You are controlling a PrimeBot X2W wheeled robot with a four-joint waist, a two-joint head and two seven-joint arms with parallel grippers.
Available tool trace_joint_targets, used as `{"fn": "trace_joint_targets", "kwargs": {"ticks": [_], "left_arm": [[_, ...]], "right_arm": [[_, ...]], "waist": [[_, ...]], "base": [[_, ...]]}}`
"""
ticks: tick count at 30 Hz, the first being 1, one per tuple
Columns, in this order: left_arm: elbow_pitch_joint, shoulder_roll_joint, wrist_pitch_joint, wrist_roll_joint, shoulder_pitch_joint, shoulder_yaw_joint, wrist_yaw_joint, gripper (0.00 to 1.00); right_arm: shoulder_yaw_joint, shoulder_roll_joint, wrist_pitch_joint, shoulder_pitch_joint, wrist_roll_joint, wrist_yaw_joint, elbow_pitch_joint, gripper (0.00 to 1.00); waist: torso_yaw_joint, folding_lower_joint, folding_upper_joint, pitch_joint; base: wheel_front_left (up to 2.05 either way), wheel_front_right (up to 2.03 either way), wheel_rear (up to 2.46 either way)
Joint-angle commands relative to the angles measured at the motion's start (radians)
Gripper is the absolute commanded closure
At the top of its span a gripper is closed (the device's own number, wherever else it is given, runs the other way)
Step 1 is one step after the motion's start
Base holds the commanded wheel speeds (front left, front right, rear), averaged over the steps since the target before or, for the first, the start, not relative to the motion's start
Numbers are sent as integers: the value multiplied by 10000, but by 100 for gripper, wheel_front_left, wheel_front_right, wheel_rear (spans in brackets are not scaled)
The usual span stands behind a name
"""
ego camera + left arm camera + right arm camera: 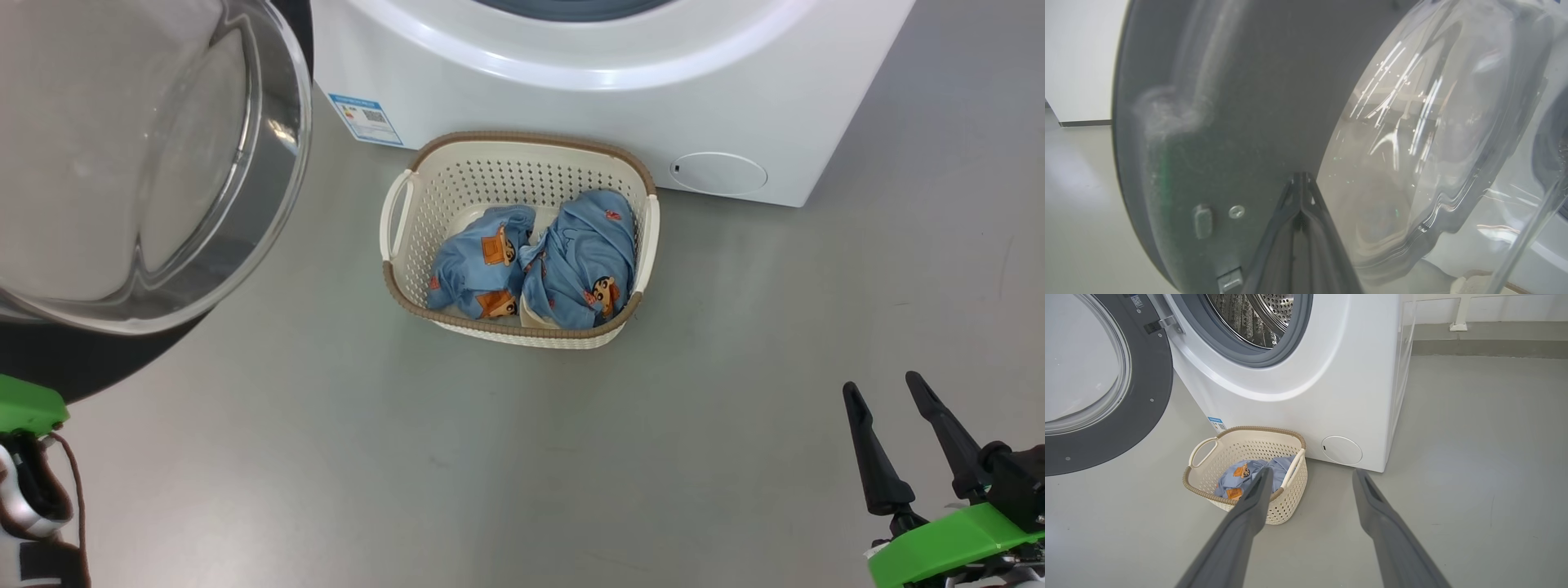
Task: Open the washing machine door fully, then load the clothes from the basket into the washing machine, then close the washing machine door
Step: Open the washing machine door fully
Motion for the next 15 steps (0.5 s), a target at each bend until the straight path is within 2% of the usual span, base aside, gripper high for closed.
{"fn": "trace_joint_targets", "kwargs": {"ticks": [1,15], "left_arm": [[-136,535,-62,153,-263,469,-33,100],[-381,262,-62,812,-262,1012,-514,100]], "right_arm": [[218,-95,39,-217,-115,16,-285,0],[298,-2,-68,-329,-59,16,-97,0]], "waist": [[-10,0,0,13],[-79,0,0,-209]], "base": [[0,0,0],[0,0,0]]}}
